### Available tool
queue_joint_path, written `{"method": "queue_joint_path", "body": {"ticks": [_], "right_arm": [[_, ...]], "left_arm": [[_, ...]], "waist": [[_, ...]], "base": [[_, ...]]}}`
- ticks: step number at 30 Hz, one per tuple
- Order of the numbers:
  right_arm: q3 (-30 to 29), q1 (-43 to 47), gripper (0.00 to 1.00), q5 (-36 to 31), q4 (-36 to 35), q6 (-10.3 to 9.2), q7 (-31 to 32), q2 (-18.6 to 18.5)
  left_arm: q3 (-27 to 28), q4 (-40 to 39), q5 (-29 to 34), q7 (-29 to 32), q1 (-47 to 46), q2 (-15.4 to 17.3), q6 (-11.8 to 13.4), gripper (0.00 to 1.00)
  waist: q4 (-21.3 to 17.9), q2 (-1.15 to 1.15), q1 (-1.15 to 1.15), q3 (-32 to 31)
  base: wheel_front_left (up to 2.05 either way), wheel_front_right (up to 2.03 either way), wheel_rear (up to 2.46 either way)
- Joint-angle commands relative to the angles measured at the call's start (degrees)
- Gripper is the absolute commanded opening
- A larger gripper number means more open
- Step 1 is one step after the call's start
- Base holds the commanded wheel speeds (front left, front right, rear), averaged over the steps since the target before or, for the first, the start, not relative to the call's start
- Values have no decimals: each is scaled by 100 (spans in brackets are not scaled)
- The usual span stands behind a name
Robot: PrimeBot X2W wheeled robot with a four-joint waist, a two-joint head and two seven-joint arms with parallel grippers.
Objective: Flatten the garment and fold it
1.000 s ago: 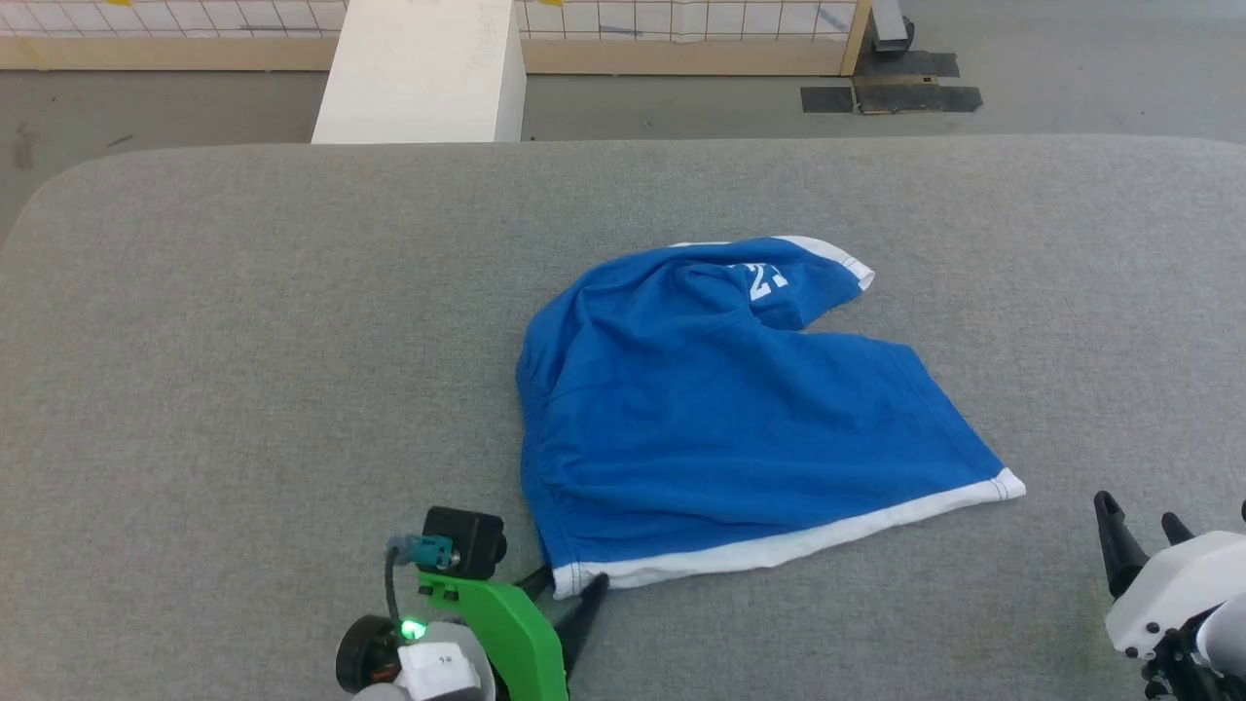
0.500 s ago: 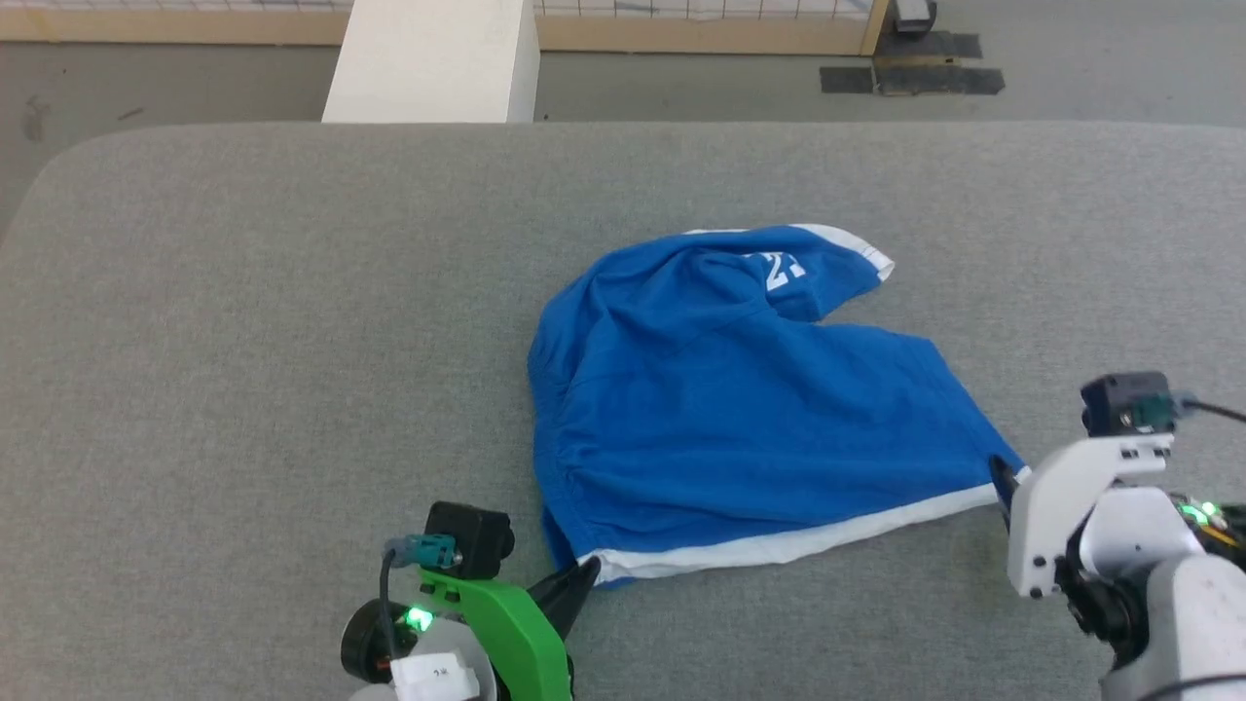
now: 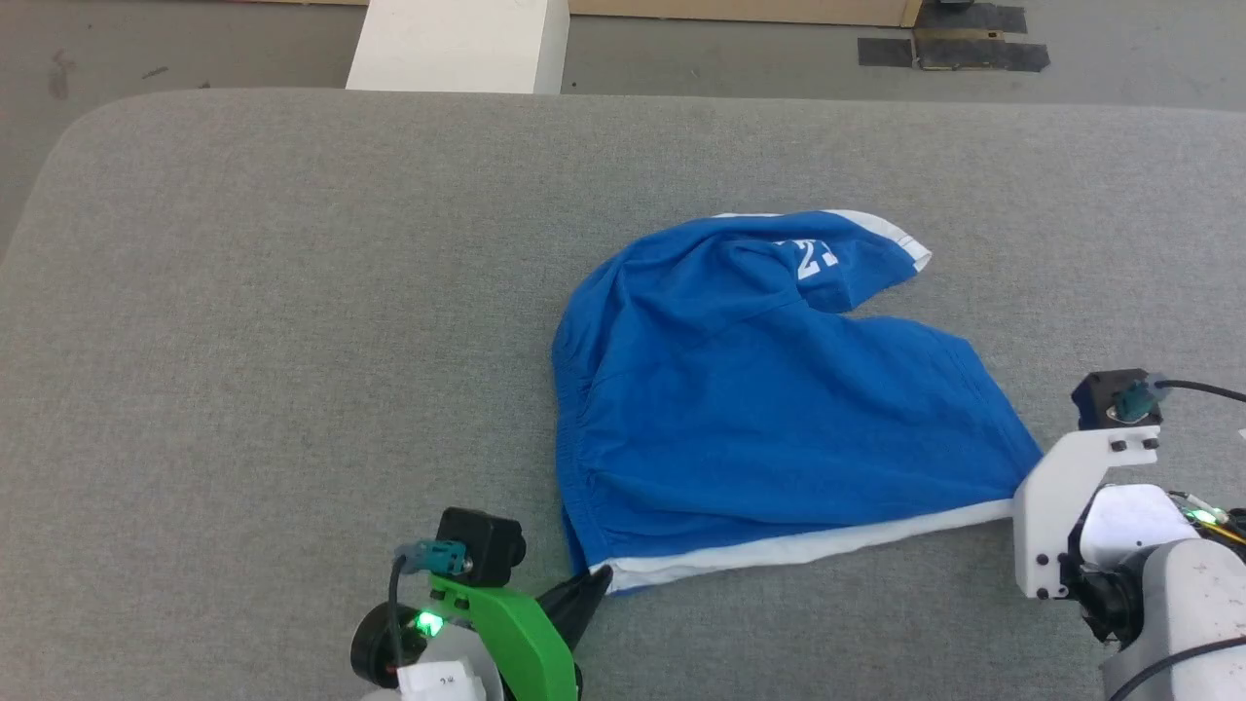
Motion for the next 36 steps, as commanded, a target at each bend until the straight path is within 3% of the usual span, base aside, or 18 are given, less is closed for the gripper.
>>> {"method": "queue_joint_path", "body": {"ticks": [1, 7, 13, 18, 24, 30, 36], "right_arm": [[6, 54, 0, 34, 113, -9, 144, -1], [-13, -25, 0, 561, -193, -9, 171, -1], [-91, -519, 0, 2625, -655, -9, -7, -1], [-86, -1158, 0, 4012, -856, -9, 53, -1], [-354, -2464, 0, 5576, -363, -9, -333, -1], [-396, -4063, 0, 5984, 655, -9, -862, -1], [-245, -5614, 0, 5589, 2096, -9, -1389, -1]], "left_arm": [[8, 10, -70, -33, 41, 54, -29, 0], [60, -42, -96, -180, 0, 28, -15, 0], [506, -349, -752, -428, -394, -159, -71, 0], [1007, -427, -1209, -353, -1311, 121, -138, 0], [1618, -175, -2018, -22, -2788, 421, -174, 0], [1732, 433, -1781, 236, -4234, 960, -184, 0], [1820, 1232, -1670, 245, -5455, 1129, -163, 0]], "waist": [[-6, 0, 0, -5], [-64, 0, 0, -104], [-105, 0, 0, -341], [-158, 0, 0, -549], [-201, 0, 0, -645], [-287, 0, 0, -480], [-440, 0, 0, -43]], "base": [[0, 0, 0], [0, 0, 0], [0, 0, 0], [0, 0, 0], [0, 0, 0], [0, 0, 0], [0, 0, 0]]}}
